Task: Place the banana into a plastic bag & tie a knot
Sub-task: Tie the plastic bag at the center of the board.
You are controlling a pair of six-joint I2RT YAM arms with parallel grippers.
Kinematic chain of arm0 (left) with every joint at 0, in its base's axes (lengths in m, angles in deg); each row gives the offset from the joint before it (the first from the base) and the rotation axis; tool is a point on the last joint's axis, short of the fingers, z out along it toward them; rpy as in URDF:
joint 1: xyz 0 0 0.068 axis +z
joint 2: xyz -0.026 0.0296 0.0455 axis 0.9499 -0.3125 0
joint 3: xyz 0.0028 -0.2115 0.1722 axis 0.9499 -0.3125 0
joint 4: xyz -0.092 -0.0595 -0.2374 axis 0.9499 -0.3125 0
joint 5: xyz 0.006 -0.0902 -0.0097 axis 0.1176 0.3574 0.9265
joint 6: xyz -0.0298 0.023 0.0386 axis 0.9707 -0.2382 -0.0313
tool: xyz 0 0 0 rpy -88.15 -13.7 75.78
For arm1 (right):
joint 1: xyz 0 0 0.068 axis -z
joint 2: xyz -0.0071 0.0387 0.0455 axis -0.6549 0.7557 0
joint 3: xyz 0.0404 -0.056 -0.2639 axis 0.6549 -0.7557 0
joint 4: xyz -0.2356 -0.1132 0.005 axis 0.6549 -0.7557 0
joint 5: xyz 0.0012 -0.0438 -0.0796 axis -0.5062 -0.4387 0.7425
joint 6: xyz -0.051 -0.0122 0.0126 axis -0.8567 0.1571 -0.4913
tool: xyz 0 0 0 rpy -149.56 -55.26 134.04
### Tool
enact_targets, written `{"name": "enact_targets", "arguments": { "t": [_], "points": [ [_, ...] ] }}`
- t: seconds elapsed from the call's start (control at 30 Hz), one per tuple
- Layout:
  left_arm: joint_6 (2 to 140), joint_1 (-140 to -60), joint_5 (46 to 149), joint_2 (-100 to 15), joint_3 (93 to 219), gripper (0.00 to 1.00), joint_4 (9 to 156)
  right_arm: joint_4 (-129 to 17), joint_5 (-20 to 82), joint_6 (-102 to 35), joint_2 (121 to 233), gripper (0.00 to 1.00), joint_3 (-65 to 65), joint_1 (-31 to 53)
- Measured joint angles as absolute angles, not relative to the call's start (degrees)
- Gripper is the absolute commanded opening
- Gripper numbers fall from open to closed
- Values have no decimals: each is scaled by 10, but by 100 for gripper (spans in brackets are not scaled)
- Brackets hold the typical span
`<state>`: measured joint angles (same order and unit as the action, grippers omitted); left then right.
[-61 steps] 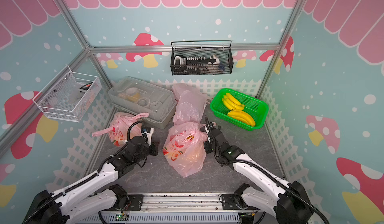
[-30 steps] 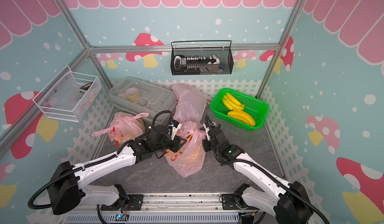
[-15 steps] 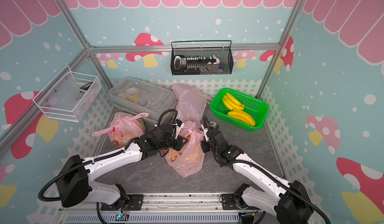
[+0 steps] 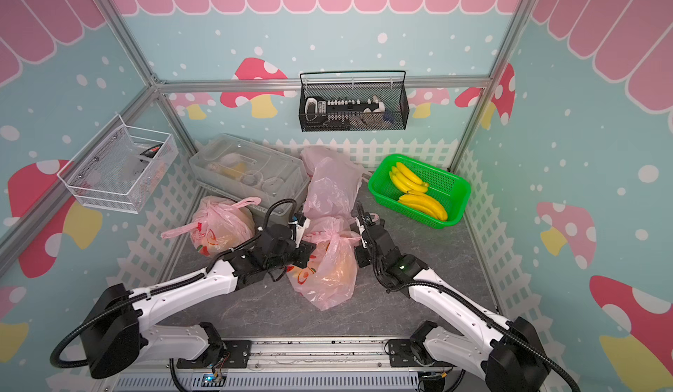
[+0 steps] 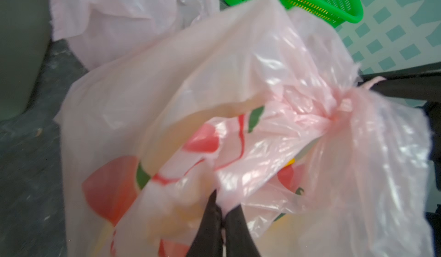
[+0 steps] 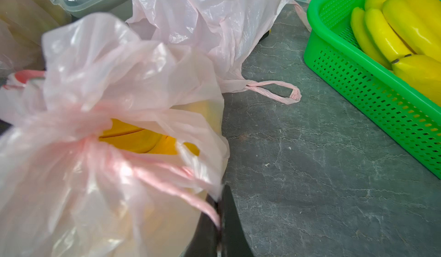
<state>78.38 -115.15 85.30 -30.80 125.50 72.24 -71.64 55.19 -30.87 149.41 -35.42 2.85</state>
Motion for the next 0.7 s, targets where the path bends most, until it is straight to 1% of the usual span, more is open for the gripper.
{"name": "enact_targets", "arguments": {
  "t": [0.2, 0.4, 0.7],
  "points": [
    [810, -1110, 854, -227, 1200, 0, 728, -700, 523, -309, 1511, 0, -354, 25],
    [829, -1068, 865, -205, 1174, 0, 724, -679, 518, -309, 1533, 0, -359, 21],
    [856, -1045, 863, -184, 1159, 0, 722, -676, 551, -307, 1549, 0, -359, -2]
  ]
}}
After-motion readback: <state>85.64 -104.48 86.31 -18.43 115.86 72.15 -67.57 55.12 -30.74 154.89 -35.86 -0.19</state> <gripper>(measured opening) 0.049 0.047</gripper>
